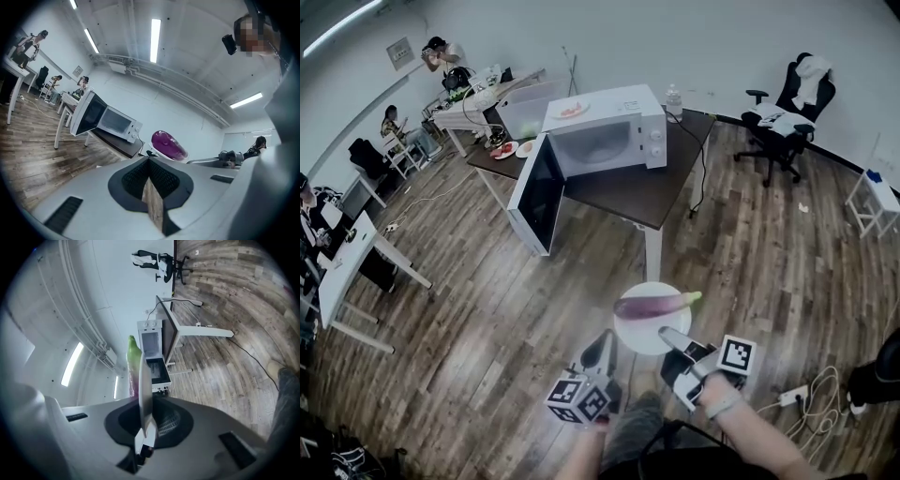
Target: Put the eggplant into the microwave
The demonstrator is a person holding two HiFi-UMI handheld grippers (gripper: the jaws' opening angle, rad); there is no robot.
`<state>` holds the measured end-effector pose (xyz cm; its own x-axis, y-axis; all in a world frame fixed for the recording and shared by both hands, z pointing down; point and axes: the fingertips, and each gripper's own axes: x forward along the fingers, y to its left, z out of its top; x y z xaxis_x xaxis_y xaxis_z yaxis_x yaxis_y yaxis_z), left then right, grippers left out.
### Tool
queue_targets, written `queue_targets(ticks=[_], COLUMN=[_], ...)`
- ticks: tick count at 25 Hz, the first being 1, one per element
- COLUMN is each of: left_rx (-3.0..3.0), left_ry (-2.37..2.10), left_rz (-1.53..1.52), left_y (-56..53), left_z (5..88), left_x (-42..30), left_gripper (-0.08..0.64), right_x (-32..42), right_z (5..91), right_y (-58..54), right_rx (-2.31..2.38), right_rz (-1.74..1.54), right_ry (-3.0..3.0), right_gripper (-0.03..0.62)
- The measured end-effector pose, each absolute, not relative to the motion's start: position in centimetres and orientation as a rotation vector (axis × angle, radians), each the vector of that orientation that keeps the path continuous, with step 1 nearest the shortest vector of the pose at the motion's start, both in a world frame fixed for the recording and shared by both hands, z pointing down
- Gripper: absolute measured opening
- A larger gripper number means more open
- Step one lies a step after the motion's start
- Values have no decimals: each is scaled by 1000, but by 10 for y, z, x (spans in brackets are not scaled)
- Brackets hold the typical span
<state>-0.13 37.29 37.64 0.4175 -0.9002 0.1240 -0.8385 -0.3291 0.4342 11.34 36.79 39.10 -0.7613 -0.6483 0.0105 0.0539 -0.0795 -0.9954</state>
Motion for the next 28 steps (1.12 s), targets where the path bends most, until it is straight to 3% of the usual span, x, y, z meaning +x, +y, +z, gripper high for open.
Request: queue_targets(ticks=[28], left_rx=[2293], left_ry=[-1447], left_rz=[-172], left_y=[181], left_z=[373], left_x=[-39], left_gripper=[2], right_x=[72], right_z=[402], right_y=[170], right_rx=[-657], right_rz=[-1908], right_ry=[1684], right_gripper=[23])
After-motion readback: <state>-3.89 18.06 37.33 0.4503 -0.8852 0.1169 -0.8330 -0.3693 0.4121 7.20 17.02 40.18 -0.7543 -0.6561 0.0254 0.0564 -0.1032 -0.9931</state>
